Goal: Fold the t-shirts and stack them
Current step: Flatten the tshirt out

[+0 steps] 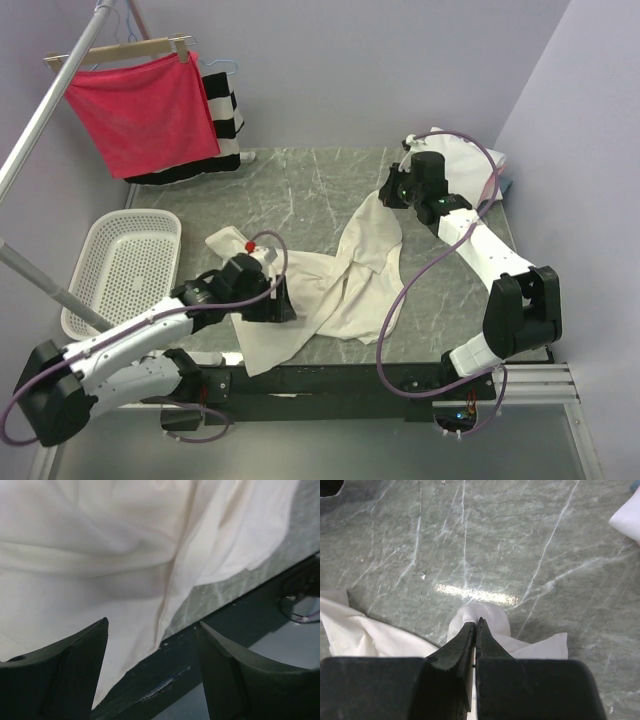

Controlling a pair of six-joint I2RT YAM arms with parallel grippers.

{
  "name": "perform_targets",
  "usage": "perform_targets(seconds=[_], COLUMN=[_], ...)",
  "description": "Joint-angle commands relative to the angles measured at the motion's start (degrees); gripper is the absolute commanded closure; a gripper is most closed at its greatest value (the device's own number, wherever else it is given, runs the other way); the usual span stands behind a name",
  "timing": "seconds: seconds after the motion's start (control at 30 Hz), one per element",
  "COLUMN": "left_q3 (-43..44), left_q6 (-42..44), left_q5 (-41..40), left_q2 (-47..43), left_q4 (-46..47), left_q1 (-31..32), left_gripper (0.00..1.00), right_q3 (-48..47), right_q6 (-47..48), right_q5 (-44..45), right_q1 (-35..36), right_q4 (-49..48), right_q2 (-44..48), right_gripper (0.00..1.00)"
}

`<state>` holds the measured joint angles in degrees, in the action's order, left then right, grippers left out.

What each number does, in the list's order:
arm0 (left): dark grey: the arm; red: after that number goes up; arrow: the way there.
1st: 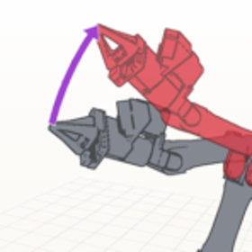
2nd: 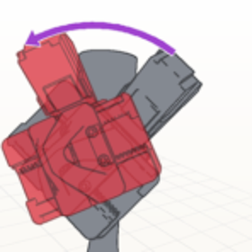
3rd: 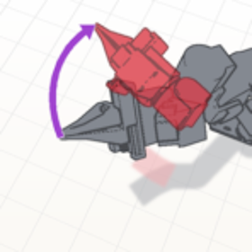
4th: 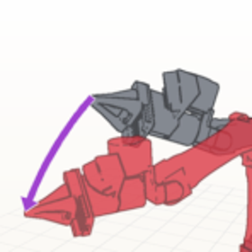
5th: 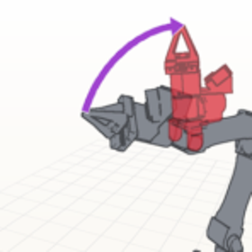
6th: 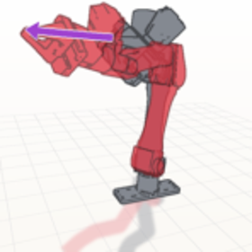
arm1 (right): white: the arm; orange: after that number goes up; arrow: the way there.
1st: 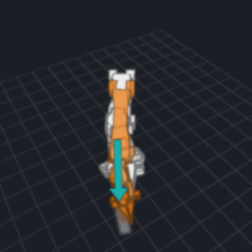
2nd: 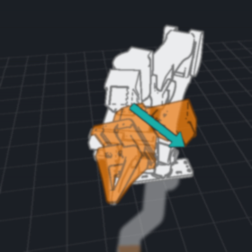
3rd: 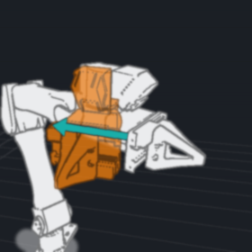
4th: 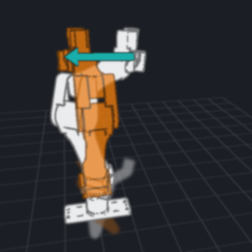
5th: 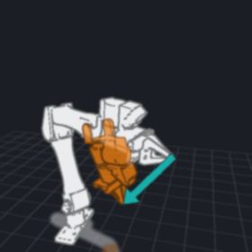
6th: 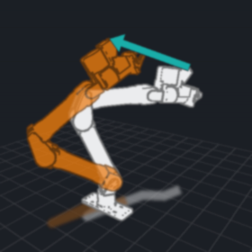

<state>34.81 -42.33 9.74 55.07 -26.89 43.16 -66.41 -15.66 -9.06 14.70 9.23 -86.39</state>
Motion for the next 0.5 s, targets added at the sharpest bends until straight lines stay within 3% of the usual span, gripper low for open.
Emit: perform_targets(seconds=[0.0, 0.13, 0.27, 0.47], left_q3=[-0.44, 1.40, 1.93, 1.84], left_q6=[-5.40, -6.36, -6.54, -5.23], left_q5=[-9.55, -15.70, -16.68, -15.45], left_q2=[7.58, 14.09, 17.17, 12.45], left_q4=[4.13, 4.13, 4.92, 6.42], left_q1=[6.58, 12.12, 15.37, 16.61], left_gripper=[0.26, 0.25, 0.26, 0.25], right_q3=[0.14, 0.67, 1.20, 0.67], right_q6=[-0.78, -0.34, -0.33, -0.25], right_q5=[-1.66, -1.23, -0.61, -1.13], right_q1=[-0.28, -0.29, -0.37, -0.37], right_q4=[-2.99, -2.47, -2.55, -1.85], right_q2=[2.18, 3.07, 3.42, 2.54], right_gripper=[1.00, 1.00, 1.00, 1.00])
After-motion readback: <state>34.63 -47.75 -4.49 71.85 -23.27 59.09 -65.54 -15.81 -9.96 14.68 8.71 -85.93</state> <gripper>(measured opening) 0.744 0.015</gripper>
